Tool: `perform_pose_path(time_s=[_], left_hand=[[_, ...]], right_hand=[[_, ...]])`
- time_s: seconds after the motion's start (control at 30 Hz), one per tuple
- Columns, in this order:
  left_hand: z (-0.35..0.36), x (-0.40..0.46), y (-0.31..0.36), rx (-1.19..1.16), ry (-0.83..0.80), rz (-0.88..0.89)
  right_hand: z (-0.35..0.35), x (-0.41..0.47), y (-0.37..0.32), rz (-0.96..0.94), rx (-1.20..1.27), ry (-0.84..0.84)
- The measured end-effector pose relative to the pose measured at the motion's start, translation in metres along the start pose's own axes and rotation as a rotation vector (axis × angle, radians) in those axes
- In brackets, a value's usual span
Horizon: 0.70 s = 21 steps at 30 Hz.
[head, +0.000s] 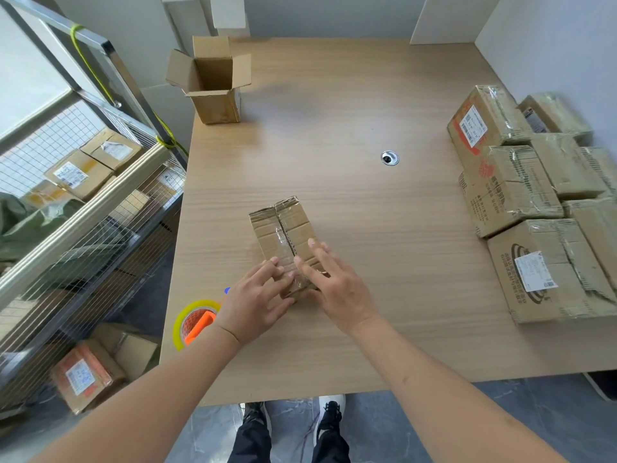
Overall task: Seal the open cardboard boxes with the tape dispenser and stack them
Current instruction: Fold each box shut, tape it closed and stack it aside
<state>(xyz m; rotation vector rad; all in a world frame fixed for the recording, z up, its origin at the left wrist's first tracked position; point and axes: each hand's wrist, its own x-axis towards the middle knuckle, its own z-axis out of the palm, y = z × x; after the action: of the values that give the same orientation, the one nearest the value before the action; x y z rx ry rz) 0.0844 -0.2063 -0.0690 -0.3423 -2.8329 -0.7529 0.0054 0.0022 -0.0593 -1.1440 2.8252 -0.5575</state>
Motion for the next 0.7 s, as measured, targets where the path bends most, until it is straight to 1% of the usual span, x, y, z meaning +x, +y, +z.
perform_pose_path(time_s=[0.07,0.17,0.23,0.33,0.4,0.5,0.6,0.7], left_hand=[[-0.005,-0.001,-0.01,-0.022,-0.043,0.051],[-0.01,0.001,-0.025,0.011,-0.096,0.103],[-0.009,0.004,-0.028,0.048,-0.08,0.129],[-0.007,0.007,-0.029,0.031,-0.04,0.158],[-0.006,0.007,-0.028,0.018,-0.018,0.144],[-0.008,0.006,-0.021,0.017,-0.04,0.106],[-0.017,0.007,-0.016,0.029,-0.076,0.09],[-0.027,0.003,-0.019,0.058,-0.058,-0.023]], right_hand=[[0.006,0.002,-0.003,-0.046,0.012,0.014],[0.008,-0.001,-0.003,-0.048,-0.015,0.04],[0.009,-0.003,-0.004,-0.043,-0.023,0.068],[0.01,-0.002,-0.005,-0.031,0.002,0.04],[0.01,-0.002,-0.005,-0.017,0.01,0.031],[0.011,-0.001,-0.012,0.054,-0.004,0.017],[0.015,0.006,-0.019,0.073,-0.093,0.067],[0.016,0.007,-0.019,0.066,-0.102,0.086]])
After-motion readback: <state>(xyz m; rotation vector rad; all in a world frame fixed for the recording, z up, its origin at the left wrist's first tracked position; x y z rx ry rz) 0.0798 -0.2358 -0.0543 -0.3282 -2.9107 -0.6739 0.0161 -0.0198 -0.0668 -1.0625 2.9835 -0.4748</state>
